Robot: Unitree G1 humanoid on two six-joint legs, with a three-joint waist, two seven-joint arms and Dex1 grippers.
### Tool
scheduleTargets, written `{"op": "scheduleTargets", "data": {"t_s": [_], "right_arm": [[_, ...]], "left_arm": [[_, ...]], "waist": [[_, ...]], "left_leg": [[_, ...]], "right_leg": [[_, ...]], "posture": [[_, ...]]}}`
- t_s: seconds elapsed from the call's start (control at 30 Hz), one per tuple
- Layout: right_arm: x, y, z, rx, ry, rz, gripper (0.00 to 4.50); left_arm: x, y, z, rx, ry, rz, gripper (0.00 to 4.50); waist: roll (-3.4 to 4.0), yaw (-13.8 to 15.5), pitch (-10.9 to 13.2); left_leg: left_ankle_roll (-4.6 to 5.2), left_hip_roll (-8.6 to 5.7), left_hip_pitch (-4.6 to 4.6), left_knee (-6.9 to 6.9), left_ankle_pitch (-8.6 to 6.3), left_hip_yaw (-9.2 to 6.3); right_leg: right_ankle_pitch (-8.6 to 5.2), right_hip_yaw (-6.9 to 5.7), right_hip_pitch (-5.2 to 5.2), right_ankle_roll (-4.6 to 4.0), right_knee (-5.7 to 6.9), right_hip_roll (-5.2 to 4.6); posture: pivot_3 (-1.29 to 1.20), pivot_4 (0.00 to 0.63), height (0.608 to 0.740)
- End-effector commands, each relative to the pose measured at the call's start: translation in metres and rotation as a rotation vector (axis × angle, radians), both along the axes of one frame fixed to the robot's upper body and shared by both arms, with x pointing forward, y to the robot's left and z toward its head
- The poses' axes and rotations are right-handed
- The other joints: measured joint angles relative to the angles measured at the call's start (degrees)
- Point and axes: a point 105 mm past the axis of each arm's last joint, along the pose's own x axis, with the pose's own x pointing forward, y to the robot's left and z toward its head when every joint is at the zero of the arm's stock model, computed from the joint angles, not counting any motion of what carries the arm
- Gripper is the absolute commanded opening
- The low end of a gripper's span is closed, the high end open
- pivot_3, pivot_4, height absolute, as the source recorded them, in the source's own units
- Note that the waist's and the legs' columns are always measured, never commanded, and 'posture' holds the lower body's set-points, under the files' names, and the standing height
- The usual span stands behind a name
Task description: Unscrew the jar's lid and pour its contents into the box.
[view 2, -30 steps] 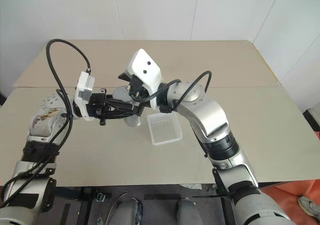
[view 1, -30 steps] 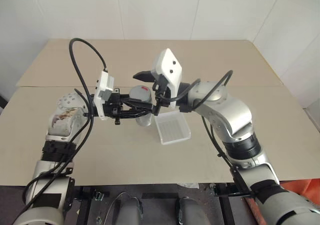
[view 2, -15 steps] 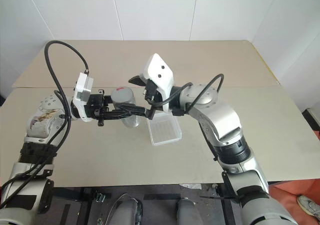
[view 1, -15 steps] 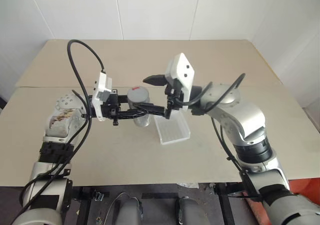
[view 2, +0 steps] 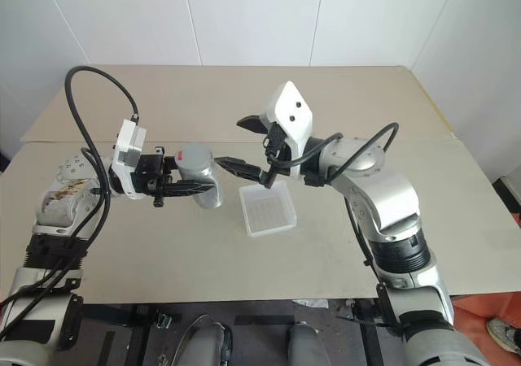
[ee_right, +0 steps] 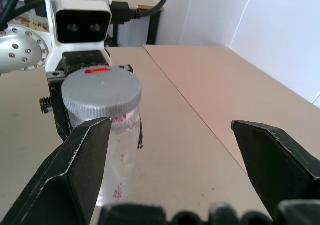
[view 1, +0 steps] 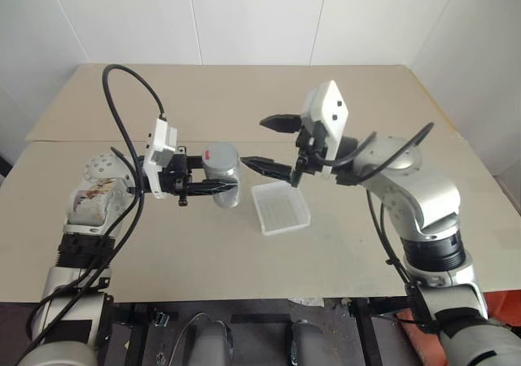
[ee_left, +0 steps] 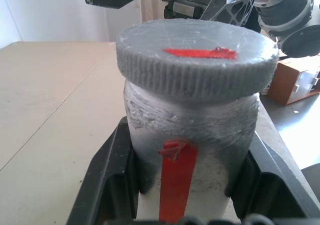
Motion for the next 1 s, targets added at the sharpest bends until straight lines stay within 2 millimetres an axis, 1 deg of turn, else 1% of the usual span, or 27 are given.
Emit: {"op": "scheduleTargets", "data": {"t_s": [0.03, 0.17, 0.23, 0.3, 0.5, 0.7, 0.87, 1.0], "right_arm": [[-0.007, -0.006, 0.01, 0.015, -0.046, 0.002, 4.46], [-0.016, -0.007, 0.007, 0.003, -0.041, 0.046, 4.46], [-0.025, -0.005, 0.008, 0.013, -0.033, 0.095, 4.46], [-0.03, -0.003, 0.011, 0.028, -0.025, 0.118, 4.46], [-0.036, 0.022, 0.014, 0.044, 0.005, 0.157, 4.46], [-0.031, 0.041, 0.014, 0.039, 0.019, 0.136, 4.46], [-0.026, 0.052, 0.013, 0.015, 0.022, 0.127, 4.46], [-0.024, 0.057, 0.012, 0.006, 0.029, 0.126, 4.46]], "left_arm": [[-0.006, 0.0, 0.012, -0.002, -0.047, -0.022, 1.92], [-0.005, 0.0, 0.011, -0.002, -0.047, -0.02, 1.92], [-0.004, 0.0, 0.011, -0.002, -0.047, -0.018, 1.92], [-0.003, -0.001, 0.01, -0.003, -0.047, -0.017, 1.92], [-0.002, -0.004, 0.01, -0.008, -0.048, -0.022, 1.92], [-0.003, -0.005, 0.01, -0.009, -0.05, -0.027, 1.92], [-0.003, -0.005, 0.01, -0.007, -0.051, -0.026, 1.92], [-0.004, -0.005, 0.01, -0.007, -0.052, -0.024, 1.92]], "waist": [[0.0, 0.0, 0.0], [0.0, -0.01, 0.0], [0.0, 0.0, 0.0], [0.0, -0.01, 0.0], [0.0, -0.12, 0.0], [0.0, -0.04, 0.0], [0.0, -0.04, 0.0], [0.0, -0.04, 0.0]], "left_leg": [[0.0, 0.0, 0.0, 0.0, 0.0, 0.0], [0.0, 0.0, 0.0, 0.0, 0.0, 0.0], [0.0, 0.01, 0.0, 0.0, 0.0, 0.0], [0.0, 0.0, 0.0, 0.0, 0.0, 0.0], [0.0, 0.01, 0.01, 0.0, 0.0, -0.01], [0.0, 0.0, 0.0, 0.0, 0.0, -0.01], [0.0, 0.0, 0.0, 0.0, 0.0, -0.01], [0.0, 0.0, 0.0, 0.0, 0.0, -0.01]], "right_leg": [[0.0, 0.0, 0.0, 0.0, 0.0, 0.0], [0.0, 0.0, -0.01, 0.0, 0.0, 0.0], [0.0, 0.0, -0.01, 0.0, -0.01, 0.01], [0.0, 0.0, 0.0, 0.0, -0.01, 0.0], [0.0, 0.0, -0.01, 0.0, 0.02, 0.02], [0.0, 0.0, -0.01, 0.0, 0.02, 0.01], [0.0, -0.01, -0.01, 0.0, 0.01, 0.01], [0.0, -0.01, -0.01, 0.0, 0.02, 0.01]], "posture": [[0.0, 0.15, 0.74], [0.0, 0.15, 0.74], [0.0, 0.15, 0.74], [0.0, 0.15, 0.74], [0.0, 0.15, 0.74], [0.0, 0.15, 0.74], [0.0, 0.15, 0.74], [0.0, 0.15, 0.74]]}}
